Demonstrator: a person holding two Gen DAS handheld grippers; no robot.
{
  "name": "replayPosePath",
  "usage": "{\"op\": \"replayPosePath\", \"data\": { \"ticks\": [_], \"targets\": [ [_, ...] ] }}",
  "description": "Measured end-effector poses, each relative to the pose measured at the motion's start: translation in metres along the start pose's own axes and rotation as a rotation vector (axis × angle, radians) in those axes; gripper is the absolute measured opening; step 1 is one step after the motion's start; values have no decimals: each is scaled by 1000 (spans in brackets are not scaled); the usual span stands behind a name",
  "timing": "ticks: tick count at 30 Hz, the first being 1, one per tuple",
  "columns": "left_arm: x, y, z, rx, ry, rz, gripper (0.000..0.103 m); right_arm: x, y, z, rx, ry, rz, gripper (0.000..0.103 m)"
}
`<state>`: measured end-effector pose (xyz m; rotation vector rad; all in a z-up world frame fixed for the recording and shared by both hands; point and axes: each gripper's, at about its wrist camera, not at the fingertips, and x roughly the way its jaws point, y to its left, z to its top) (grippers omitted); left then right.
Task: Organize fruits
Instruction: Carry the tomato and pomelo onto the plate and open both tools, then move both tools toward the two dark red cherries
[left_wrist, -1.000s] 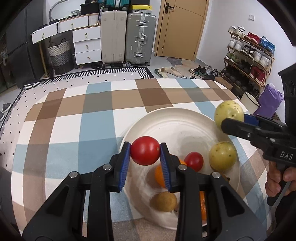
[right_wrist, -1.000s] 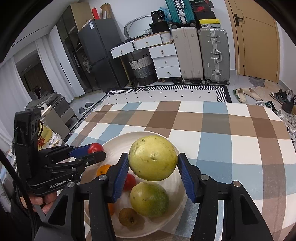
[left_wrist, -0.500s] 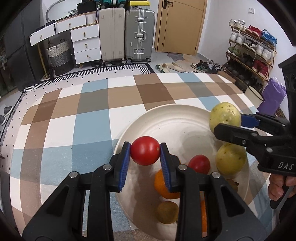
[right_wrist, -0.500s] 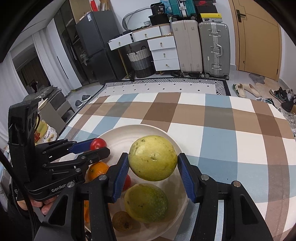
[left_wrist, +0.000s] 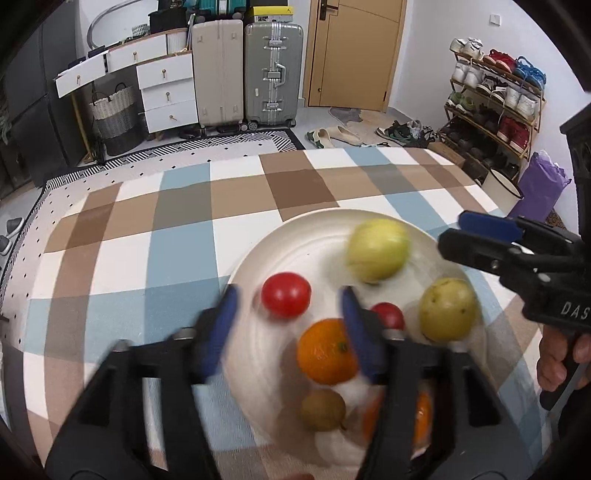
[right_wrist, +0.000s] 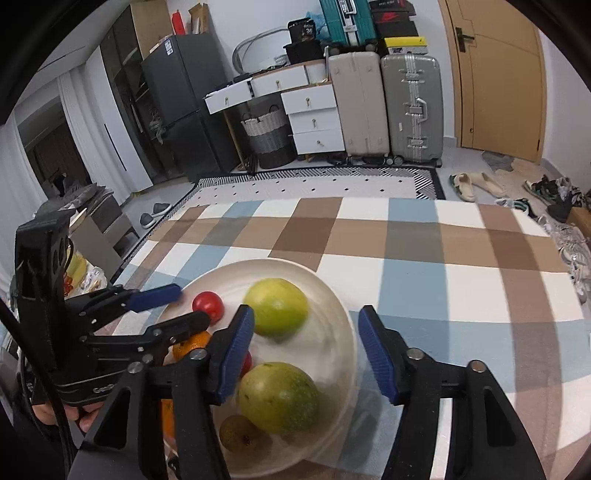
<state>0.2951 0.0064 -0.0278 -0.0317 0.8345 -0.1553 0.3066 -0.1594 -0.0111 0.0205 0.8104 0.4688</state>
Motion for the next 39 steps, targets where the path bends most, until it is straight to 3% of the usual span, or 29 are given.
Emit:
{"op": "replayPosePath", "data": {
  "ticks": [1,3,4,6,10,17,26,39],
  "targets": [
    [-7,0,-1,-4,-13,-4,79,-7,0,-1,-4,-11,-11,73],
    [-24,0,-3,-17,-47,-23,86,-24,-1,-4,0,-43,-38,88],
    [-33,1,-4,-27,-56,-29,88,-34,-2,-6,6,-65,-48,91],
    [-51,1,-8,-49,-68,-29,103,-50,-3,-9,17,-89,-49,103],
    [-83,-1,-20,-65,-98,0,102,-84,0,-21,16,-98,11,103],
    [-128,-14,-57,-39,-109,28,102,-116,8,-53,40,-68,-3,103],
    [-140,-23,-95,-36,-65,38,102,-127,12,-96,56,-19,5,103],
    [-138,-28,-109,-30,-36,62,102,-116,24,-114,-1,40,4,103]
  ]
}}
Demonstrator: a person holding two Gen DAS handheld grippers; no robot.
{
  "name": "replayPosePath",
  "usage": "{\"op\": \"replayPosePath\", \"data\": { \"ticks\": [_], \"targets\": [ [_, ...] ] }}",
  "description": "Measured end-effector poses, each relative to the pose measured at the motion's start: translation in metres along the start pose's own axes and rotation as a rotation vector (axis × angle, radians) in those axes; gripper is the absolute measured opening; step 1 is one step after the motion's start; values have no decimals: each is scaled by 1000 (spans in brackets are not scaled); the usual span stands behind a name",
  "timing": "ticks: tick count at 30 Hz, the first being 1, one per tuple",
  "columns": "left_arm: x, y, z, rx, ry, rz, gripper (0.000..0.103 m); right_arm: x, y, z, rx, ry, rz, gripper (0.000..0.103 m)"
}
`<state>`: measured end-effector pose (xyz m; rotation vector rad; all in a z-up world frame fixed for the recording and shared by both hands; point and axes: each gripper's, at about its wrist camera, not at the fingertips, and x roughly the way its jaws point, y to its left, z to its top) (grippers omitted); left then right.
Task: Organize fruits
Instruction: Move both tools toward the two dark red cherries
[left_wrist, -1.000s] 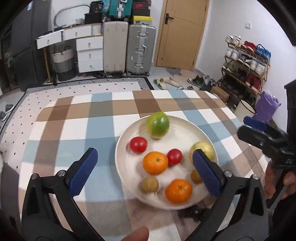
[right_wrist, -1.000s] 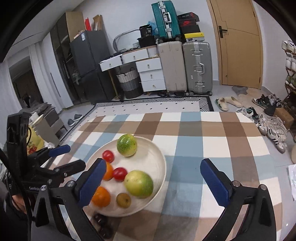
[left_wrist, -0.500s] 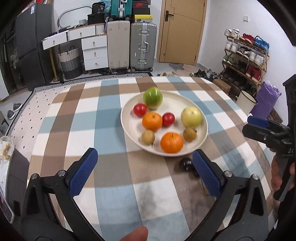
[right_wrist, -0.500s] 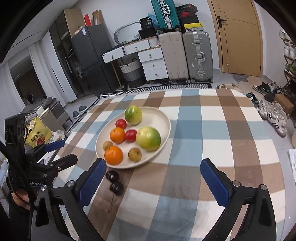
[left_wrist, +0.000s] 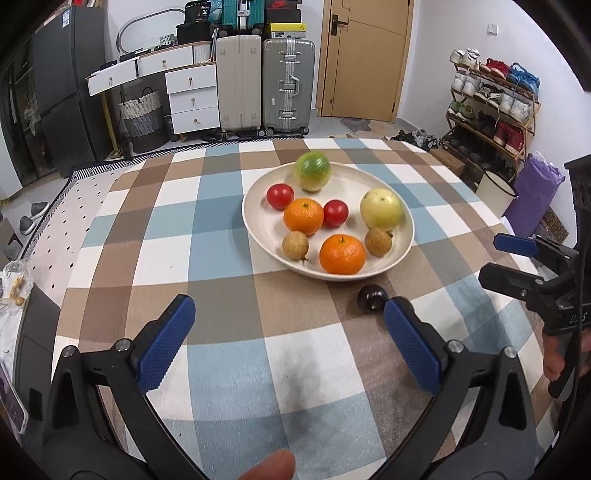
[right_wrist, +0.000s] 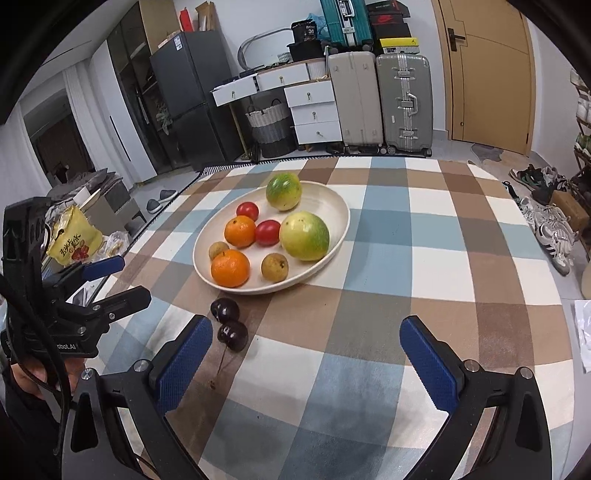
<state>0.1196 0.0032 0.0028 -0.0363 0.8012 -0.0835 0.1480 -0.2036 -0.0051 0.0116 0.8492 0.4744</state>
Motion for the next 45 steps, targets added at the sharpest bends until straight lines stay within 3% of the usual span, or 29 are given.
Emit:
{"op": "replayPosePath", "data": {
  "ticks": [17,45],
  "targets": [
    [34,1,-14,15,73,-9,102,53,13,-20,-21,157,16,103],
    [46,16,-18,-17,85,0,102,76,44,-13,-101,159,29,101]
  ]
}}
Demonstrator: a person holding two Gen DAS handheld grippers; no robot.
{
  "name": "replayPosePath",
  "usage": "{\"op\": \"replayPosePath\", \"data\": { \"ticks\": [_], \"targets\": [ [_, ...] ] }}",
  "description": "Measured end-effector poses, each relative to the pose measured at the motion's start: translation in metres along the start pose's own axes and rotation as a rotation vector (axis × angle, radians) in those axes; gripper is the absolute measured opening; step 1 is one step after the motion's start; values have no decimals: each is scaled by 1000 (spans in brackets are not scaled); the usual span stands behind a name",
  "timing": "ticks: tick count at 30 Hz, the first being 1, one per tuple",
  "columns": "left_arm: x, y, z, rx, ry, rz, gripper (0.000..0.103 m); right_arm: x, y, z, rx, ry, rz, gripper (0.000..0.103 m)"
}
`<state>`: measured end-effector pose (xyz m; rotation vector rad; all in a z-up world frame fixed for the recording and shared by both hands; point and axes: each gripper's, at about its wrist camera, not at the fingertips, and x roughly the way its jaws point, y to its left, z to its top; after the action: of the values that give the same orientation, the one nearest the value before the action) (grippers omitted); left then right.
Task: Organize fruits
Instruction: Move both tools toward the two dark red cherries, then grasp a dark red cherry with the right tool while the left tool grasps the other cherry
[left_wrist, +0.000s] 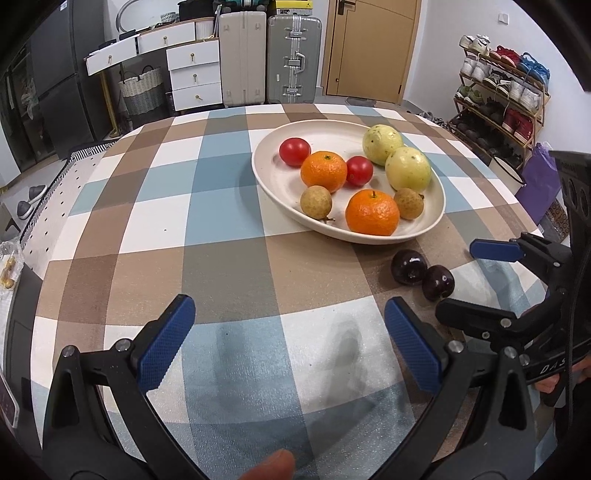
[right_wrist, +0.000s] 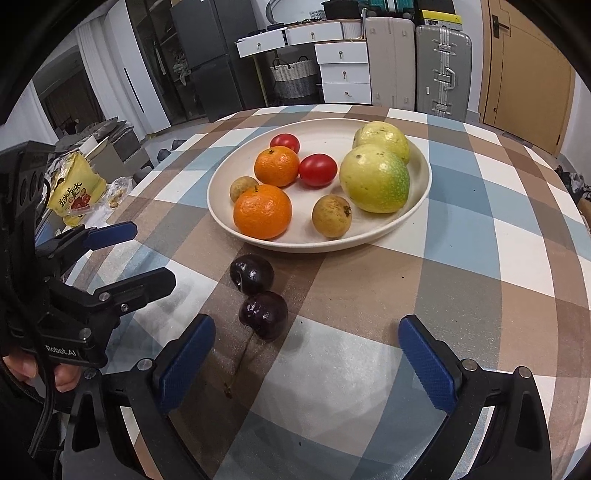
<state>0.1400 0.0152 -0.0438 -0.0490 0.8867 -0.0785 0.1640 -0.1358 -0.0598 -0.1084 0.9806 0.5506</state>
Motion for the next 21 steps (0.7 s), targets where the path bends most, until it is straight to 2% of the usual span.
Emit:
{"op": "replayPosePath", "data": {
  "ticks": [5,11,13,15,17,21],
  "targets": [
    [2,2,1,-7,2,-3,102,4,5,3,-32,-4,-35,91],
    [5,2,1,-4,6,-4,102,4,17,1,-113,-18,-53,63],
    [6,1,2,-5,8,-6,102,3,19,0,-123,-24,-29,53],
    [7,-1,2,-4,10,-12,102,1,20,-1,-123,-30,3,37],
    [8,-4,3,3,11,-12,102,-3,22,-3,-123,-50,41,28],
    [10,-12,3,19,19,-15,102,-11,21,-6,-122,-79,36,28]
  ]
}}
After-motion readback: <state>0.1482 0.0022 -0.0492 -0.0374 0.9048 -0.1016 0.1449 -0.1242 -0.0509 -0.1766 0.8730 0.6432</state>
